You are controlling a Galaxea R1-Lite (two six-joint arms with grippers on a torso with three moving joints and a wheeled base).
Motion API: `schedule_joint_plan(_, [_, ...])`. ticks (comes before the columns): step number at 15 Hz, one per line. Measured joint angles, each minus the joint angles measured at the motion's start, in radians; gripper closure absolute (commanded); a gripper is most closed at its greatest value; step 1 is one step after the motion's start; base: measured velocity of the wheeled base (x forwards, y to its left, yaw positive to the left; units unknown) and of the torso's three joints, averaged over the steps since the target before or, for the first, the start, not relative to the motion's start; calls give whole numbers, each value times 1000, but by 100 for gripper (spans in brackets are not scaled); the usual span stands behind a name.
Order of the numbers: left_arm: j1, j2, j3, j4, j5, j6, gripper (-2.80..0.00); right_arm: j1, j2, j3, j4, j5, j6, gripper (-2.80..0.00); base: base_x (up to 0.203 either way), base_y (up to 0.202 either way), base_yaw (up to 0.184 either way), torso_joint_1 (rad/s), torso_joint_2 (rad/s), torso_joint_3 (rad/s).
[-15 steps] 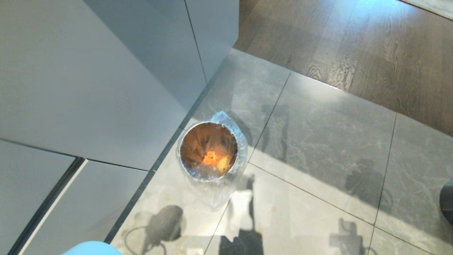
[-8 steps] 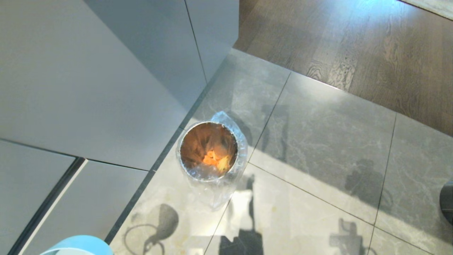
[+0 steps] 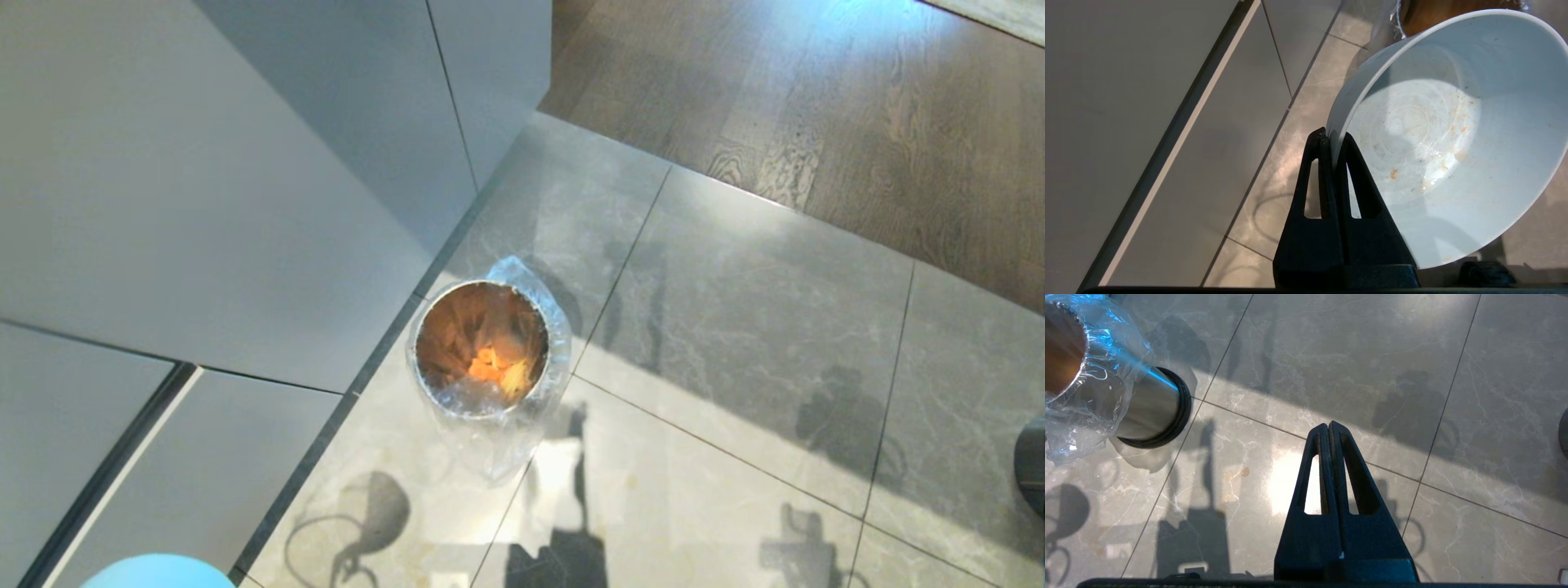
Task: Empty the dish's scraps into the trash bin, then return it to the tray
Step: Put the bowl back to the table
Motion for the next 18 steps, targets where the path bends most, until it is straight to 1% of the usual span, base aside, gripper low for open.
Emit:
schedule_joint_plan(14, [0, -21, 0, -1, 2, -4, 0, 0, 0, 0, 0, 0, 0, 0, 0, 0, 0, 0, 0, 0])
schedule_joint_plan(18, [0, -21, 0, 0, 2, 5, 0, 0, 0, 0, 0, 0, 0, 0, 0, 0, 0, 0, 0, 0])
